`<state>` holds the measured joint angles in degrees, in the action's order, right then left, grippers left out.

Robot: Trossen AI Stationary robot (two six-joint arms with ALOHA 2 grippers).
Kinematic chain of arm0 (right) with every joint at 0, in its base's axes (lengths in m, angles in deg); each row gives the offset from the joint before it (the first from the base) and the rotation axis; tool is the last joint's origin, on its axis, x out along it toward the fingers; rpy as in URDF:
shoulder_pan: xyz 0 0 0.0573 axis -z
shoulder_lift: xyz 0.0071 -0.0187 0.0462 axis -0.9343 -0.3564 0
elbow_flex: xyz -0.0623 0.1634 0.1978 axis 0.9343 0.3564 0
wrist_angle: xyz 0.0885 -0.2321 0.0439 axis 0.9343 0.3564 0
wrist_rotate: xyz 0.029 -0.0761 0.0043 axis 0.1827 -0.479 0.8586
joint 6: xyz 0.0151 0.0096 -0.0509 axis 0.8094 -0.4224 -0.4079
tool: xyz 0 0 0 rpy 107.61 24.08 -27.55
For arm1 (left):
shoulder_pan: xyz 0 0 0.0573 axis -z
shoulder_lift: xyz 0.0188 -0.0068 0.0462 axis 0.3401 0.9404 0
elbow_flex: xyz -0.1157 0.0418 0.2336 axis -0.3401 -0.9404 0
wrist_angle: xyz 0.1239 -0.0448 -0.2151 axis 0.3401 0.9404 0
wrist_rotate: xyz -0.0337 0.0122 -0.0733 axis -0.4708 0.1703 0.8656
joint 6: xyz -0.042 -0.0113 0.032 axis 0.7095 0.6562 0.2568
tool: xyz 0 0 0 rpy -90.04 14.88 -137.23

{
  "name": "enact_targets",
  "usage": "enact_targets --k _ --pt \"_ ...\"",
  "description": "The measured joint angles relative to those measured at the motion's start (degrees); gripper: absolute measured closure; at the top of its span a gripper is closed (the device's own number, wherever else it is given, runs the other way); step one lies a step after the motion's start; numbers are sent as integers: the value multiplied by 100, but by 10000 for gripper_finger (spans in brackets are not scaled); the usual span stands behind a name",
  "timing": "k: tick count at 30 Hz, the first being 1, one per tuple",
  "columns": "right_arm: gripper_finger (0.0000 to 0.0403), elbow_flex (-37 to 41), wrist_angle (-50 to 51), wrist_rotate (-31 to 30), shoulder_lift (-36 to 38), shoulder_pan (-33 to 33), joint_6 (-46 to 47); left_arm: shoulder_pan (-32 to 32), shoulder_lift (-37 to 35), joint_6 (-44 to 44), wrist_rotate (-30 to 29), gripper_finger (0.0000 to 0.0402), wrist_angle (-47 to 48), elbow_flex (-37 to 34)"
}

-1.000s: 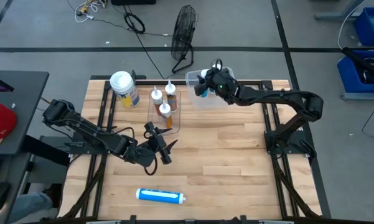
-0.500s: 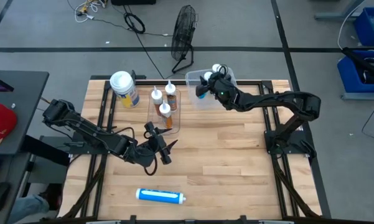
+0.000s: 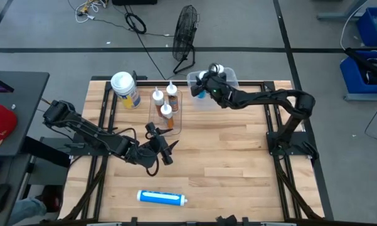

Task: Pick & place silicon tubes, Sealant and Lysol wipes
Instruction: Put the top blue sealant into the white bin

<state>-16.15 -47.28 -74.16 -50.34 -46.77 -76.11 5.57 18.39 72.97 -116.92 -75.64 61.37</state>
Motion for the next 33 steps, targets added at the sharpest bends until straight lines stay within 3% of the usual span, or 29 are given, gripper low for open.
enact_targets --k 15,33 --pt "184 -298 193 44 -457 162 122 0 0 48 1 148 117 0" --pt "120 -298 252 184 -457 142 -36 0 0 72 1 148 126 0"
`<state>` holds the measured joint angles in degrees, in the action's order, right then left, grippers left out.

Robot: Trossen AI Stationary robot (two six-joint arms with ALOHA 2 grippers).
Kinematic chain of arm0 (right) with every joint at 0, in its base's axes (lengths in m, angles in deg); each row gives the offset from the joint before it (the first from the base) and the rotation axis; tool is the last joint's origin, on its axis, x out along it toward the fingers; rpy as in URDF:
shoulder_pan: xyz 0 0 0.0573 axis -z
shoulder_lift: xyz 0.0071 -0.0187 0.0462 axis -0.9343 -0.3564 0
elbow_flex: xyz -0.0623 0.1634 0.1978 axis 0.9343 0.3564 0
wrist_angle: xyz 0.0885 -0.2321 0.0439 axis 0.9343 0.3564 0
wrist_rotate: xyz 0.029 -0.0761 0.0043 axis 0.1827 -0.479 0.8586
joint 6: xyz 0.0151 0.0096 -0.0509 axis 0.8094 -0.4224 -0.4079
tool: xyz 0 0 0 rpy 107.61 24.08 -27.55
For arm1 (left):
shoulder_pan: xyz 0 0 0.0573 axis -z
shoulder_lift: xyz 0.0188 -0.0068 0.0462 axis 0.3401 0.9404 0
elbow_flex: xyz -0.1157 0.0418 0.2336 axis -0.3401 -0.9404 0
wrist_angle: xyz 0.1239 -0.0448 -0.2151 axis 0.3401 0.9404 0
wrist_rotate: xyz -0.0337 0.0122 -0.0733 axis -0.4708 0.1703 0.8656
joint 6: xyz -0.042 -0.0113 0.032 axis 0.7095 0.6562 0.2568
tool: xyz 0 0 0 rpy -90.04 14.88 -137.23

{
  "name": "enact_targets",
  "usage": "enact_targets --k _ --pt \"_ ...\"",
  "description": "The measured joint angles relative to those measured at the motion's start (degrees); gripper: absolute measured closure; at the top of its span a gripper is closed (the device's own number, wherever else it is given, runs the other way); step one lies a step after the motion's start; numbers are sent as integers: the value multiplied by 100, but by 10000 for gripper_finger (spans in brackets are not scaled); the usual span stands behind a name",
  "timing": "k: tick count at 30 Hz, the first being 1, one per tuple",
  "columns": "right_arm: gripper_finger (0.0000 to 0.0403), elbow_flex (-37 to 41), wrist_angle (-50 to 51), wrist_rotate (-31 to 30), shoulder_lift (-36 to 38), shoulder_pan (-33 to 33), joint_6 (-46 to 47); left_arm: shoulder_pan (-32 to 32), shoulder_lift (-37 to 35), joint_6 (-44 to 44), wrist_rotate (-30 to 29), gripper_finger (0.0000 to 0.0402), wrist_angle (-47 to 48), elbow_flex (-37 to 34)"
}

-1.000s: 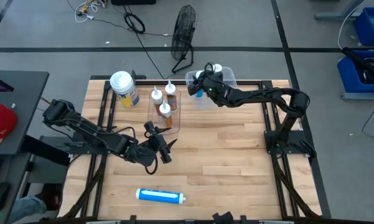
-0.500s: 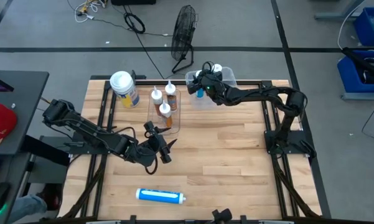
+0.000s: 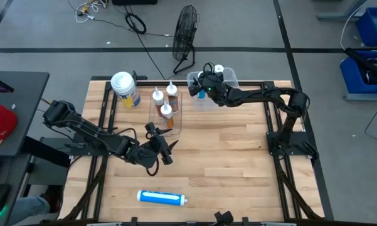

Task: Pick & place silicon tubes, Sealant and Lysol wipes
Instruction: Put the top blue sealant into the white bin

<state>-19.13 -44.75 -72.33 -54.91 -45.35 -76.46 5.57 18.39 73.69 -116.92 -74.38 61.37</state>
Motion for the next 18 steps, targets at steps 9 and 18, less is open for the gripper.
enact_targets --k 9,18 --pt "80 2 15 105 38 0 -45 0 0 22 0 148 39 0" --pt "76 -329 388 139 306 -155 -481 2 0 130 0 148 111 0"
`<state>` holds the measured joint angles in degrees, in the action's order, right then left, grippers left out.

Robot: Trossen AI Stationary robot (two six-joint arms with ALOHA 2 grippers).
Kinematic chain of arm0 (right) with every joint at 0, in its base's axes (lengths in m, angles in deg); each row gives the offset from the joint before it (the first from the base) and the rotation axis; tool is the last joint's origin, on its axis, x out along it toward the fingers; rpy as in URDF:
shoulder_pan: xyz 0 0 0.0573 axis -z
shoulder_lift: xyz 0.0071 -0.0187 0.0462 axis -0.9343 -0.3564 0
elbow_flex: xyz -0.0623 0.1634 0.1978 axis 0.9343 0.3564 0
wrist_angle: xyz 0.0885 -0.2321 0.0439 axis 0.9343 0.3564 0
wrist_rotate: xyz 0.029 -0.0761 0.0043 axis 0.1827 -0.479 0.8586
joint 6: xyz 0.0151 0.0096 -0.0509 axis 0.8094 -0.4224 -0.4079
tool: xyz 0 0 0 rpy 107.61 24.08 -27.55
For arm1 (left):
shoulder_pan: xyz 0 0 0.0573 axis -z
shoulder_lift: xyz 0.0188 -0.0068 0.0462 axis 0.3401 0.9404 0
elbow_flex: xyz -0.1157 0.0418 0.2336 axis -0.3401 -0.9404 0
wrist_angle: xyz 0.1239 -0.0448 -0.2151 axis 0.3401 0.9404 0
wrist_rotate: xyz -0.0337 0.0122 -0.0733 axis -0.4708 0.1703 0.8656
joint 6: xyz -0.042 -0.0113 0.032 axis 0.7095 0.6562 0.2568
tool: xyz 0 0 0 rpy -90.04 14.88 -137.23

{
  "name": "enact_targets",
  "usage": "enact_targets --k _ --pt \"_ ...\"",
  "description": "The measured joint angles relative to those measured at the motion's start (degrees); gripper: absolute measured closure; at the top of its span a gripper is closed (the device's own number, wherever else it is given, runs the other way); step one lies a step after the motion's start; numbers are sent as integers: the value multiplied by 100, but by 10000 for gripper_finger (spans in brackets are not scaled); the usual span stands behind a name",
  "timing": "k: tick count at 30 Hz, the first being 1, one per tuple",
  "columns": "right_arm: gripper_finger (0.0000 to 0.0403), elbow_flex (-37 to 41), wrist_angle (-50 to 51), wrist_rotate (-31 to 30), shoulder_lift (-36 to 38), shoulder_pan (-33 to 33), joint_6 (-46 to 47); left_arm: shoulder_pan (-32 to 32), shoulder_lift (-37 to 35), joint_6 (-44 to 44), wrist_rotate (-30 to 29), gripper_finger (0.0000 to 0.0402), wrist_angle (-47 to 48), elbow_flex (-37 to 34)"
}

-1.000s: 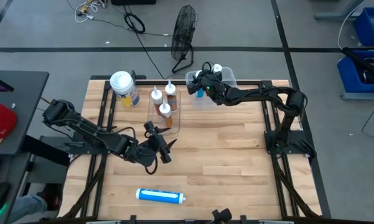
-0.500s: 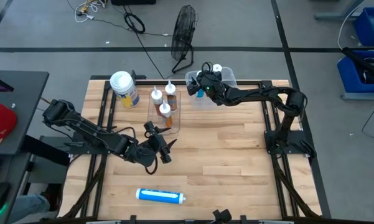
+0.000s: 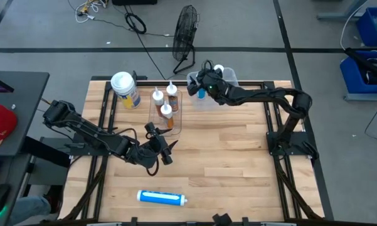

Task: Pick & place silicon tubes, Sealant and Lysol wipes
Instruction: Put the top blue sealant into the white bin, then put the blue sealant into the white bin

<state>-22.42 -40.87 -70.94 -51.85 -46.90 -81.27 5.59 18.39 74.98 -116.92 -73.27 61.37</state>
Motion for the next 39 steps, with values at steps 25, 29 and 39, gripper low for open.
enact_targets --k 25,29,39 --pt "76 -1354 3086 616 1460 -811 -641 16 -1 243 411 148 619 0" --pt "76 -1354 3839 1560 1825 -1033 -340 13 -1 -26 1407 148 808 0" --pt "76 -1201 4913 2684 1961 -2268 309 303 -2 -466 4592 147 1383 0"
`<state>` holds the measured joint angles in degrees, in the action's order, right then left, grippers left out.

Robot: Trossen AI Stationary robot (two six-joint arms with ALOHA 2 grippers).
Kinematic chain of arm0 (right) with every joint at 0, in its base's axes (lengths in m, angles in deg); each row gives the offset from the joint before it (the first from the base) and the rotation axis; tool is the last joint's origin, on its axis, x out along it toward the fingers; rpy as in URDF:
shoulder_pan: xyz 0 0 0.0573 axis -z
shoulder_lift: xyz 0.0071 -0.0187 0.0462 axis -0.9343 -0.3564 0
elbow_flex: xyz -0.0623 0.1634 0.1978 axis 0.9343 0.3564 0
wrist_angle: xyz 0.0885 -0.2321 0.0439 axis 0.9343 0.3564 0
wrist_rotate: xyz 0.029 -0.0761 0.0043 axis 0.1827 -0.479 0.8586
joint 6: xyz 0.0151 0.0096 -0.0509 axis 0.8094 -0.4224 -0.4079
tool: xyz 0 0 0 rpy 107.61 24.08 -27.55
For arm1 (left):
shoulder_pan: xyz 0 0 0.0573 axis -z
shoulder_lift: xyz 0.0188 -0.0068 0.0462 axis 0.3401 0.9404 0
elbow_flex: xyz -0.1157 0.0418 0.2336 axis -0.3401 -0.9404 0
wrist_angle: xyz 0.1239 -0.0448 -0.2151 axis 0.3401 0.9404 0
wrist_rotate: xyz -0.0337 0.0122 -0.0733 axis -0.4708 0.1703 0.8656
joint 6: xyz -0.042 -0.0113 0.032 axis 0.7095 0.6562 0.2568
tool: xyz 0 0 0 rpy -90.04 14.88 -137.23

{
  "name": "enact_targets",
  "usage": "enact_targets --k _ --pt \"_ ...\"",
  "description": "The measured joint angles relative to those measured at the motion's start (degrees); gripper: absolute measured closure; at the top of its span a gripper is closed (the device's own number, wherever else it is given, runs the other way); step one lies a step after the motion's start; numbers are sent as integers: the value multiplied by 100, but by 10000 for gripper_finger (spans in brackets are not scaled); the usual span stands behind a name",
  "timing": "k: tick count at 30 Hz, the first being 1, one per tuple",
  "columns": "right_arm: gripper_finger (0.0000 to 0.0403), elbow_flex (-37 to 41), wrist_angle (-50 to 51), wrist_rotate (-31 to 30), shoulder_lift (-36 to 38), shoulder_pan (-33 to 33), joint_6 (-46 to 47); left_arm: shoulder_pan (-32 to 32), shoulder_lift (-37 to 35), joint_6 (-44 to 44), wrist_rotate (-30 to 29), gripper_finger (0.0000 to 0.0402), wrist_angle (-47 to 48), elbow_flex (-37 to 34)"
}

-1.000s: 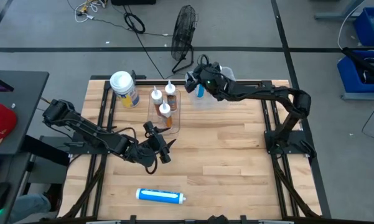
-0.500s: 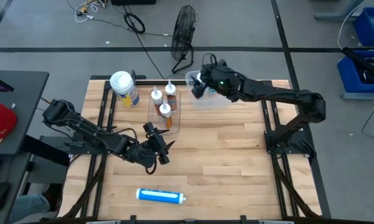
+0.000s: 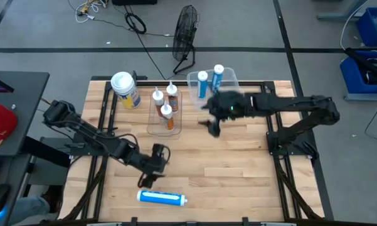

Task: Pick & place silicon tubes, Sealant and Lysol wipes
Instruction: Put the blue sealant into the white bin

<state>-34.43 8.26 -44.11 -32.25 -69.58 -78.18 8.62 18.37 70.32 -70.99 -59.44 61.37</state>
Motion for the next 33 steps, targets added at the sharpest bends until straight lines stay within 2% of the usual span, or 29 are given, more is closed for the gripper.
enact_targets --k 7,12,17,24,33 --pt "76 757 -392 -256 -15 -1019 539 409 0 836 832 129 583 0" --pt "76 1324 -1001 -533 -15 -1419 914 717 0 1714 1304 107 734 0" --pt "76 1826 -1788 -645 -15 -1581 974 1062 0 2450 1308 90 744 0" --pt "76 2141 -2176 -693 -20 -1577 1083 1394 335 3532 828 85 654 4" --pt "76 2166 -2316 -728 -18 -1579 1119 1671 1255 3934 1126 85 728 2"
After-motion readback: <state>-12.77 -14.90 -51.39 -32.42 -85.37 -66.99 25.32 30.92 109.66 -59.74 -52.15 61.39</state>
